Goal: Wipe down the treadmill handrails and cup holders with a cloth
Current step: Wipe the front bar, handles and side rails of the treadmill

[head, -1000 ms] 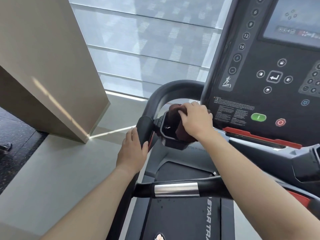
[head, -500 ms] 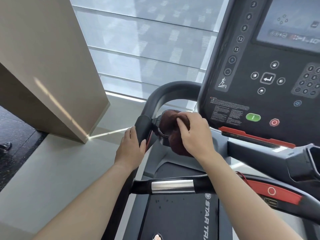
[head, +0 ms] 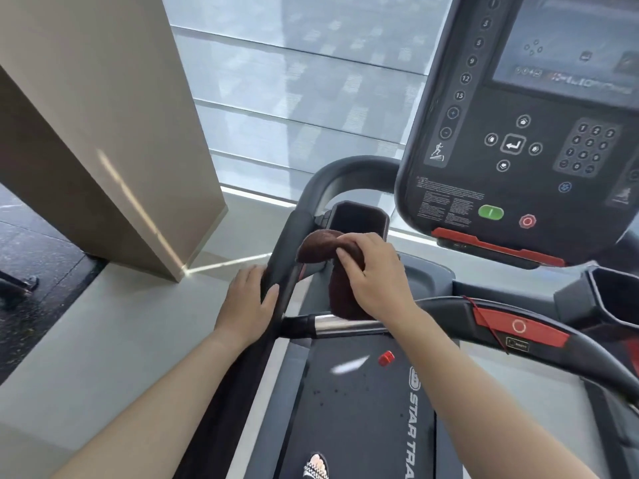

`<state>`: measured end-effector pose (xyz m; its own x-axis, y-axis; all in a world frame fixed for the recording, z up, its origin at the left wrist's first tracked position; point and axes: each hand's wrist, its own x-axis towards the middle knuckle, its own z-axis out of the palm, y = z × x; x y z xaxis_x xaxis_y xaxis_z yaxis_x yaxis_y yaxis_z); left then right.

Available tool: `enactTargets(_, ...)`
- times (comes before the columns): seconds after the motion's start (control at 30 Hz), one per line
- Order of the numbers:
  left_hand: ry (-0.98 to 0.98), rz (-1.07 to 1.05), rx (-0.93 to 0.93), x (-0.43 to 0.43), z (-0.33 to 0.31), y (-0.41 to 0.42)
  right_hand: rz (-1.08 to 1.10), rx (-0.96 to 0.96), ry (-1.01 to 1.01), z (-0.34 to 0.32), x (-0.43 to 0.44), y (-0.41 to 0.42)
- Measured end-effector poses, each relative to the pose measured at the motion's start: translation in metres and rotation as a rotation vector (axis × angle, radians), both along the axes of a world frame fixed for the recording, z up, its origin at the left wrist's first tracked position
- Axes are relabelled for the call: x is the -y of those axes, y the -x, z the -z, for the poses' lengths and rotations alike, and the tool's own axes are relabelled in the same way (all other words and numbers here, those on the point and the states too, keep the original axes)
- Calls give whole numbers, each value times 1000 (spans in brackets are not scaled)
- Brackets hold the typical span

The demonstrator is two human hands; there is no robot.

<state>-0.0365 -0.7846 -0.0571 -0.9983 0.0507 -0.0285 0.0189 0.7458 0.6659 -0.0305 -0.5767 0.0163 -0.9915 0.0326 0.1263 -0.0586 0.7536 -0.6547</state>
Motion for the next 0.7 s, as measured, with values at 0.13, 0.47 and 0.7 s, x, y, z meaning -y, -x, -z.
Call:
enactTargets(0.13,-12,-46,31,55,-4,-75,-67,-1,22,1,51,-47)
enactTargets(0.47,-32,-10,134,166,-16,-247,-63,70,-192,49,197,-155)
enactTargets(0.7,-71,106,124,189,-16,-305,23,31,-152,61,238,-251)
